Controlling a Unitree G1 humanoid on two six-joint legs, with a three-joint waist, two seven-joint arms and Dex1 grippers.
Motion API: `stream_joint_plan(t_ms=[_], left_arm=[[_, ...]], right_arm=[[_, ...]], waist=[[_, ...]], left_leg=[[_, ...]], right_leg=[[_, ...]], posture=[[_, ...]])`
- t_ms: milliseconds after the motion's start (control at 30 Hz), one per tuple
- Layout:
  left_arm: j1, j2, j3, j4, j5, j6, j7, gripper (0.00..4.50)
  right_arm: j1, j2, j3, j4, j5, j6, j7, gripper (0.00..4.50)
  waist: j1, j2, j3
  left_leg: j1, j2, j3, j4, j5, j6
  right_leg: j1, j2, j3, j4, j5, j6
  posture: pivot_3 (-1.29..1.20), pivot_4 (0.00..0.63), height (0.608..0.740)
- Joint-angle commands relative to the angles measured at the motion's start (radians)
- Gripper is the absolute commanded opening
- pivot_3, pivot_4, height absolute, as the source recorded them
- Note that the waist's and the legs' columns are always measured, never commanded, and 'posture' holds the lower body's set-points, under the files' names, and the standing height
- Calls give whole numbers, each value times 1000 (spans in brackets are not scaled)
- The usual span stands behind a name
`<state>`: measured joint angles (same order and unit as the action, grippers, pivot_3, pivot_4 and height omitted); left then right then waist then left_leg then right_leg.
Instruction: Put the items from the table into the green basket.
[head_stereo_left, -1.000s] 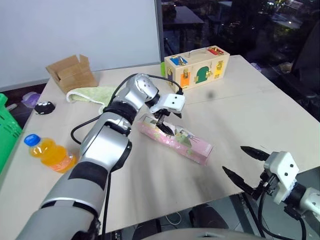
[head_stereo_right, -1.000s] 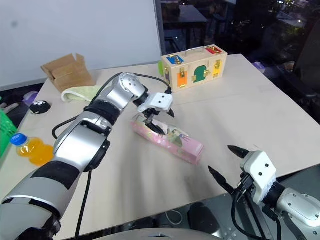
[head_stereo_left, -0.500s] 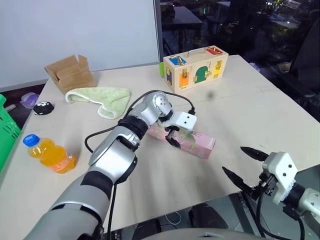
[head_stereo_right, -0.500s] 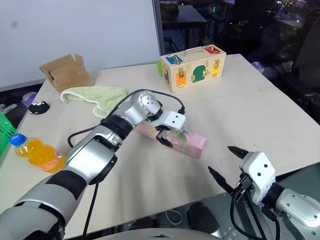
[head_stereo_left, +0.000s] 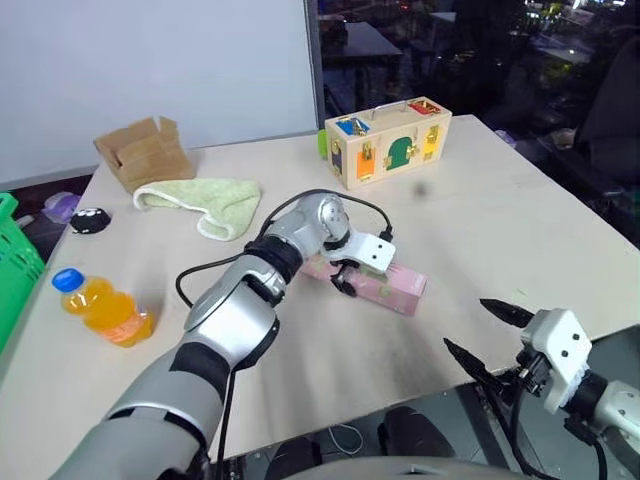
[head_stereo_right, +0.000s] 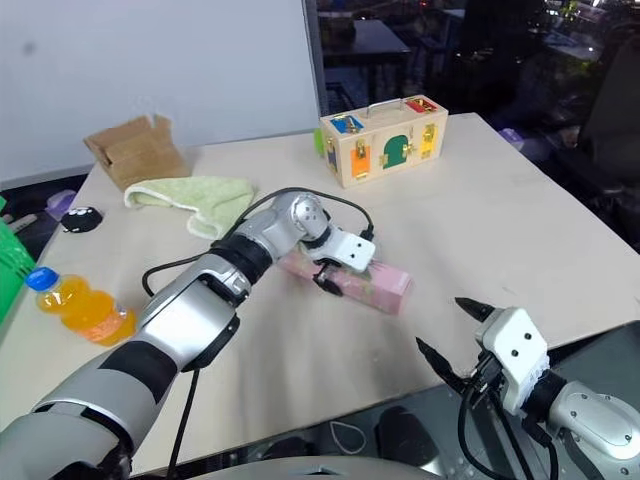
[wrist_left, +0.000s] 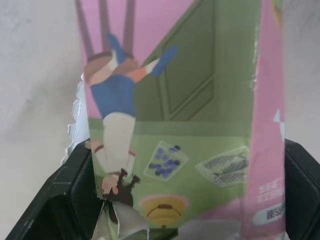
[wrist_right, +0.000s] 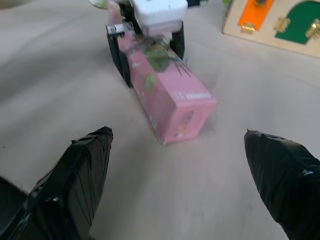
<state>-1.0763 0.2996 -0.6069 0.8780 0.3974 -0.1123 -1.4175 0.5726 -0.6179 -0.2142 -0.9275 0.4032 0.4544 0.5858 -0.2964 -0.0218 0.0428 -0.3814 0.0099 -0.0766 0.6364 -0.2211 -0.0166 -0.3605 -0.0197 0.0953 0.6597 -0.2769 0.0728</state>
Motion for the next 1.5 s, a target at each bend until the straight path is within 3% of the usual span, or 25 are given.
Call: stream_joint_plan(t_ms=[33, 133, 400, 467, 633, 767, 900, 1067, 1233, 1500], left_arm=[[26, 47, 31, -81, -26, 28, -32, 4463], [42, 67, 11, -70, 6, 10, 2, 4463], [37, 66, 22, -97, 5, 30, 28, 1010], [49, 75, 35, -127, -11, 35, 21, 425], [100, 103, 133, -291, -108, 149, 16, 425], [74, 70, 419, -465, -289, 470, 193, 425], [18, 100, 637, -501, -362, 552, 450, 425], [-54, 234, 824, -489, -390, 581, 700, 425], [-74, 420, 932, -357, -363, 504, 942, 425], [-59, 662, 943, -187, -357, 412, 1024, 425]], right_arm=[[-10, -4, -22, -24, 2, -22, 6, 4500], [-30, -6, -7, -7, 2, -25, 14, 4500], [-65, -11, -4, 10, 1, -20, 31, 4500], [-66, -12, -3, 12, -2, -21, 34, 4500], [-75, -6, 5, 7, -7, -22, 30, 4500], [-133, 12, 24, 14, -5, -28, 10, 4500], [-278, 31, 74, 46, -4, -7, -18, 4500], [-497, 59, 166, 131, -12, 3, -27, 4500], [-701, 116, 291, 231, -29, -5, -12, 4500], [-930, 186, 448, 429, -23, -84, 169, 4500]], waist=[[-11, 0, 0], [-13, 0, 0], [7, 0, 0], [7, 0, 0], [8, 0, 0], [18, 2, 1], [21, 2, 2], [25, 3, 2], [69, 4, 2], [195, 1, 3]], left_leg=[[-1, 0, 0, 0, 0, 0], [-3, -2, -1, 0, -1, 2], [-2, -3, 1, -1, -2, 3], [-2, -3, 1, -1, -2, 3], [-4, -2, 1, -1, -2, 3], [-19, -2, 0, 2, -2, 3], [-18, -4, -1, 3, -2, 3], [-14, -3, -2, 2, -2, 3], [-14, -3, -8, 0, -1, 3], [-18, -7, -12, -1, -1, 2]], right_leg=[[0, 0, 0, 0, 0, 1], [-3, 1, 0, 0, 0, 6], [-3, 1, -1, 1, 0, 7], [-3, 1, 0, 1, 0, 7], [-5, 1, 0, 1, 0, 7], [-18, 1, 0, 3, 0, 8], [-17, 0, 1, 3, 0, 8], [-17, 2, 0, 5, 0, 8], [-18, 3, -1, 7, 3, 4], [-18, -1, -11, 5, 3, 2]], posture=[[-288, 9, 740], [-273, 7, 740], [-268, 0, 740], [-268, 0, 740], [-279, 4, 740], [-269, 10, 740], [-212, 0, 740], [-133, 0, 740], [-65, 0, 740], [56, 0, 740]])
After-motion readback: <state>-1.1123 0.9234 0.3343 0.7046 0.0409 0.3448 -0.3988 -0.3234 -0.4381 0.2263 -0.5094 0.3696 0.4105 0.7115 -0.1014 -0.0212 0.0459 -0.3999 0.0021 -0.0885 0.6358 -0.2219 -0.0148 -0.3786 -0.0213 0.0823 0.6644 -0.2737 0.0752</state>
